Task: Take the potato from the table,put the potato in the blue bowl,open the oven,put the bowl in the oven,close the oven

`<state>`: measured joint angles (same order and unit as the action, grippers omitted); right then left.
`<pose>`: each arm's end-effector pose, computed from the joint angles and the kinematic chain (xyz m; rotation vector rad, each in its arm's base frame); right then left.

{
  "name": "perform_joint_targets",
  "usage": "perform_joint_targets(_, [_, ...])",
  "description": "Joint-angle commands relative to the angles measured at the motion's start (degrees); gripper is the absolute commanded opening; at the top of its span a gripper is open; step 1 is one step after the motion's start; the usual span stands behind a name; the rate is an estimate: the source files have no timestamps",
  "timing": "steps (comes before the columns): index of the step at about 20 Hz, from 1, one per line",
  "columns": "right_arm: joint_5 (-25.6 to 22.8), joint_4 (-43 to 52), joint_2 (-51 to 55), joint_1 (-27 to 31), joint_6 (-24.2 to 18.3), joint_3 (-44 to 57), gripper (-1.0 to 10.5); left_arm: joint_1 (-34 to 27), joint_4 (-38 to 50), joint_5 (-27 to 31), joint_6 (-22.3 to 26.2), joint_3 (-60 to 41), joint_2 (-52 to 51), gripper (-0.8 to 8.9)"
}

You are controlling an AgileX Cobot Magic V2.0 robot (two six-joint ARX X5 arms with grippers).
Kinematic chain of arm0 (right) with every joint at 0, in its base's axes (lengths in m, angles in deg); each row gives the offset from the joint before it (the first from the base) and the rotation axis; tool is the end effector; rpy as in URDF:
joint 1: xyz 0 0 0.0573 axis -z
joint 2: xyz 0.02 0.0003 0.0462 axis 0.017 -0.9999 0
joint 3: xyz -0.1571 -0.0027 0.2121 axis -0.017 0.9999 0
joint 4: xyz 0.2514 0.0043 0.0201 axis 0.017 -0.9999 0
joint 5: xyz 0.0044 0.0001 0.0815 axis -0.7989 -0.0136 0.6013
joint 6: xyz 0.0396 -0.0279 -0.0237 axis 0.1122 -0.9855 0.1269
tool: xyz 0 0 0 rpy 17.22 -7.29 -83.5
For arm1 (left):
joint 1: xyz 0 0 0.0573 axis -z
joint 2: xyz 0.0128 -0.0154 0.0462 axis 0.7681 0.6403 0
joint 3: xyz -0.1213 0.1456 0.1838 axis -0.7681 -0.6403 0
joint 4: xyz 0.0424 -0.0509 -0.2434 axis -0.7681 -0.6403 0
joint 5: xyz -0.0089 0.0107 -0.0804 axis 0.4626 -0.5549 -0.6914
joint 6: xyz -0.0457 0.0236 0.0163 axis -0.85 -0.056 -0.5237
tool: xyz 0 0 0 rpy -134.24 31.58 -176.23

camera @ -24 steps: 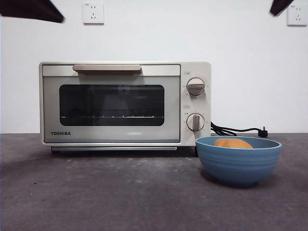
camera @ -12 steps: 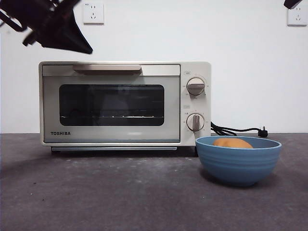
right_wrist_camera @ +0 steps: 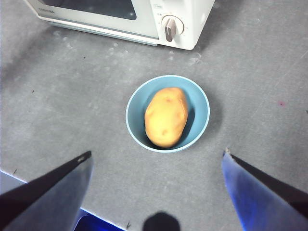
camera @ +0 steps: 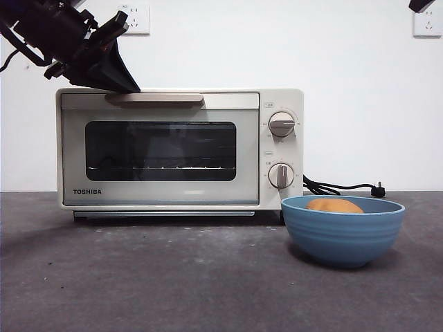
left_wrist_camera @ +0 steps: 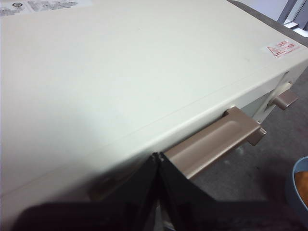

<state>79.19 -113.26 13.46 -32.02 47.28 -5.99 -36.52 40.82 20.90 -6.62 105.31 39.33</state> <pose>0.1023 0.0654 0.3127 -0.0213 0.7362 0.4488 0.3116 -0.0873 0.2844 0.0189 0.4580 -0.6355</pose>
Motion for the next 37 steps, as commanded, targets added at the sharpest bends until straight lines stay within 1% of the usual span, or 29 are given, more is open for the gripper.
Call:
perform_joint_targets(1, [-0.2, 0.0, 0.0, -0.1, 0.6, 0.4, 4.4, 0.2, -1.6, 0.2, 1.2, -0.5, 1.1, -0.08])
perform_joint_targets(5, [-0.2, 0.0, 0.1, -0.1, 0.5, 0.4, 4.4, 0.7, -5.8, 0.0, 1.2, -0.5, 1.1, -0.08])
perform_joint_targets(10, [-0.2, -0.1, 0.0, -0.1, 0.5, 0.4, 4.4, 1.9, -14.7, 0.0, 2.7, -0.5, 1.1, -0.08])
perform_joint_targets(20, [-0.4, -0.6, -0.1, -0.1, 0.5, 0.4, 4.4, 4.5, -29.7, -0.1, 2.7, -0.5, 1.0, -0.08])
perform_joint_targets(25, [-3.0, -0.7, -0.1, -0.1, 0.6, 0.4, 4.4, 5.9, -35.9, -0.1, 2.9, -0.5, 0.5, -0.08])
perform_joint_targets(28, [-3.5, -1.2, -0.5, 0.0, 1.5, 0.4, 4.4, 7.1, -36.5, -0.3, 2.9, -0.5, -0.3, -0.08])
perform_joint_targets(31, [-5.4, -1.8, -3.2, 0.2, 2.8, 0.4, 4.4, 8.0, -36.3, -0.2, 2.8, -0.5, -2.6, -0.08])
perform_joint_targets(34, [-5.4, -0.9, -7.0, 1.0, 2.8, 0.4, 4.4, 8.0, -36.2, -0.1, 2.8, -0.5, -6.7, -0.08])
perform_joint_targets(37, [-5.3, 1.1, -10.8, 2.4, 2.7, 0.4, 4.4, 8.0, -36.0, 0.2, 2.6, -0.5, -12.9, -0.08])
